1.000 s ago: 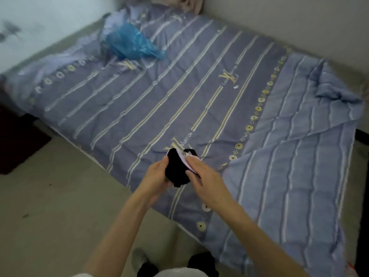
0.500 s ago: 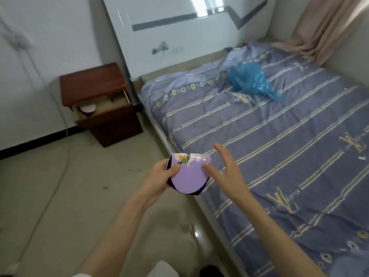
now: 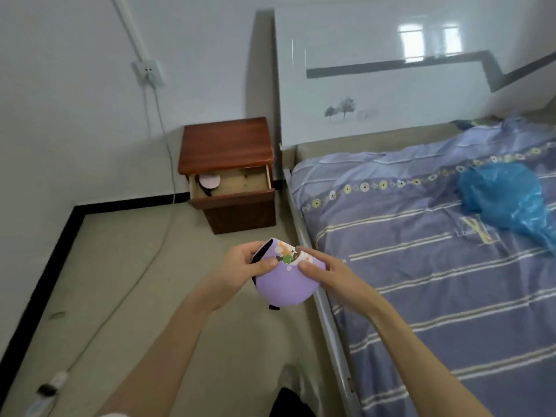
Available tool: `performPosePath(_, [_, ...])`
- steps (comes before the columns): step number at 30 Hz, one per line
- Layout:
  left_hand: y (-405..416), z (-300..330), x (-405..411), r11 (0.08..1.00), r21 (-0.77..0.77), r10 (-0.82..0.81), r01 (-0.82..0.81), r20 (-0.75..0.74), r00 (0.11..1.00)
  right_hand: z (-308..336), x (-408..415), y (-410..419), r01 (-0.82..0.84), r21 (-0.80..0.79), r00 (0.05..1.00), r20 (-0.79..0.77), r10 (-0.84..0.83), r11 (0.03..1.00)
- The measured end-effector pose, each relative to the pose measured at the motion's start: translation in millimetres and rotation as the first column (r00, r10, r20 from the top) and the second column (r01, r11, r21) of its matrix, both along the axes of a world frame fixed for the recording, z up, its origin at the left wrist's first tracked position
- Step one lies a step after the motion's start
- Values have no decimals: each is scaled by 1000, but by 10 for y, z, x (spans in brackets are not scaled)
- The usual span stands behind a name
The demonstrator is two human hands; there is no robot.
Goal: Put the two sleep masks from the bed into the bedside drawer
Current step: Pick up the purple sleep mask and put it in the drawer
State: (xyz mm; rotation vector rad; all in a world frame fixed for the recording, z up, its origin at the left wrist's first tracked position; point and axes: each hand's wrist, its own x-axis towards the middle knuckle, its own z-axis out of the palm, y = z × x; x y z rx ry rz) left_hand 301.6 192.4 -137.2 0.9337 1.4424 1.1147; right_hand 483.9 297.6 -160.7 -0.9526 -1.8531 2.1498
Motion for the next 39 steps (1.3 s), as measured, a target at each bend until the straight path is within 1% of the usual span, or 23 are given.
performPosePath(3, [284, 57, -327, 999, -4, 36, -36, -26, 999, 5, -385, 374, -139, -107, 989, -74, 131, 985])
performPosePath(4, [366, 57, -420, 998, -5, 63, -63, -38, 997, 27, -504, 468, -152, -117, 987, -75, 144, 981])
performPosePath(5, [447, 49, -506, 995, -8, 100, -100, -57, 993, 45, -618, 557, -151, -106, 987, -66, 144, 983])
performPosePath(7, [602, 0, -672, 979, -24, 198, -202, -104, 975, 39, -846, 736, -136, -33, 990, -31, 135, 990])
performPosePath(9, [753, -75, -834, 954, -43, 291, -298, -126, 948, 3, -1059, 905, -97, 35, 995, 28, 96, 995])
performPosePath(14, [1140, -351, -1248, 894, -94, 421, -437, -151, 894, -135, -1560, 1254, 33, 87, 991, 126, -44, 996])
performPosePath(17, [1362, -628, -1611, 840, -139, 487, -525, -232, 842, -307, -1883, 1552, 155, 104, 965, 195, -173, 982])
performPosePath(19, [1532, -859, -1921, 814, -172, 494, -555, -299, 817, -477, -2142, 1809, 232, 87, 939, 242, -246, 969])
performPosePath(21, [1732, -1113, -2254, 807, -205, 447, -554, -402, 799, -692, -2434, 2104, 317, 44, 907, 276, -317, 947])
performPosePath(23, [1947, -1359, -2598, 824, -239, 358, -514, -484, 798, -932, -2754, 2403, 423, -31, 859, 332, -390, 906])
performPosePath(25, [2149, -1600, -2920, 853, -284, 244, -437, -524, 816, -1176, -3079, 2674, 520, -118, 806, 397, -440, 846])
performPosePath(27, [2328, -1840, -3198, 872, -326, 136, -365, -557, 820, -1438, -3378, 2907, 581, -179, 767, 448, -460, 794])
performPosePath(29, [2495, -2081, -3430, 884, -345, 52, -315, -598, 800, -1694, -3651, 3098, 625, -225, 735, 493, -466, 747])
performPosePath(33, [2737, -2583, -3712, 885, -399, -114, -240, -686, 718, -2230, -4022, 3363, 682, -283, 683, 578, -447, 675])
performPosePath(35, [2814, -2856, -3779, 870, -427, -150, -247, -706, 693, -2517, -4182, 3485, 702, -315, 666, 609, -431, 638])
performPosePath(39, [2881, -3379, -3835, 830, -471, -172, -299, -726, 665, -3052, -4503, 3694, 741, -309, 607, 688, -397, 596])
